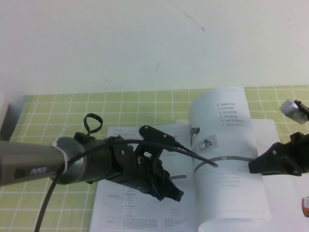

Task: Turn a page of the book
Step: Open the closed book

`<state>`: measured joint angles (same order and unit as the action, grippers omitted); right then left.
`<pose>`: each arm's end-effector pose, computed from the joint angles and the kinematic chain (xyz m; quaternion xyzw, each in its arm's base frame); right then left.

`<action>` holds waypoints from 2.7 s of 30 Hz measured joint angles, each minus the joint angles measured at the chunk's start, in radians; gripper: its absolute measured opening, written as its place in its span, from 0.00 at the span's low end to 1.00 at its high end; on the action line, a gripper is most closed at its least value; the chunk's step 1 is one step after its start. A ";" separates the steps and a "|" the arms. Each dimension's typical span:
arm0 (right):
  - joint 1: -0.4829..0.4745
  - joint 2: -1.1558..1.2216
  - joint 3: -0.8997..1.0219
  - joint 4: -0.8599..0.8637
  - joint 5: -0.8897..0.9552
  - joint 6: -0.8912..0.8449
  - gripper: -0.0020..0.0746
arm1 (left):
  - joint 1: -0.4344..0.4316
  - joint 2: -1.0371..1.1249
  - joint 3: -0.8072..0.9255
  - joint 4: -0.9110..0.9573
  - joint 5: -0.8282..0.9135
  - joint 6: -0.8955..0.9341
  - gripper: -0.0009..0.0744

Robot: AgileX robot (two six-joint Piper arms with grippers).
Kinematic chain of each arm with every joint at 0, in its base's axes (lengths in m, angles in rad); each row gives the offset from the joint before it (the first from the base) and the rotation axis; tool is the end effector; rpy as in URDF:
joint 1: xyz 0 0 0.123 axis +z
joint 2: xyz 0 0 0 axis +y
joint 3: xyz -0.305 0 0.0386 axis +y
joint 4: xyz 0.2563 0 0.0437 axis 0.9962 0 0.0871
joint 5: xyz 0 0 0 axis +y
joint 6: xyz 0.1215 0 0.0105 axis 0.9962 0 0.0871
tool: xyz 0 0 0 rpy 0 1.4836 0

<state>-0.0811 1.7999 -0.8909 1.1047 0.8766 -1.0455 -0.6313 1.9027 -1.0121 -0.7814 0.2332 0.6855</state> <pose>0.3268 0.0575 0.1502 -0.0744 0.9200 0.3511 0.1576 0.3103 -0.2515 0.1277 0.2814 0.9099 -0.1760 0.2489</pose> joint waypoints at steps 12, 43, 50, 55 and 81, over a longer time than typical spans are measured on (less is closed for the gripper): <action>0.002 -0.008 0.000 0.264 0.236 -0.217 0.29 | 0.000 0.000 0.000 0.000 0.000 0.000 0.01; 0.301 -0.009 0.000 0.480 0.190 -0.424 0.14 | 0.181 -0.454 0.020 0.375 0.088 -0.199 0.01; 0.398 -0.007 0.000 0.531 0.052 -0.544 0.15 | 0.189 -0.558 0.020 0.385 0.132 -0.205 0.01; 0.419 0.044 -0.006 0.592 0.065 -0.604 0.29 | 0.189 -0.575 0.020 0.386 0.169 -0.206 0.01; 0.252 0.025 -0.124 0.502 0.283 -0.485 0.32 | 0.189 -0.583 0.020 0.387 0.179 -0.206 0.01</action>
<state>0.1709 1.8253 -1.0153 1.6066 1.1597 -1.5300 -0.4424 1.3192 -0.9923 -0.3943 0.4121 0.4793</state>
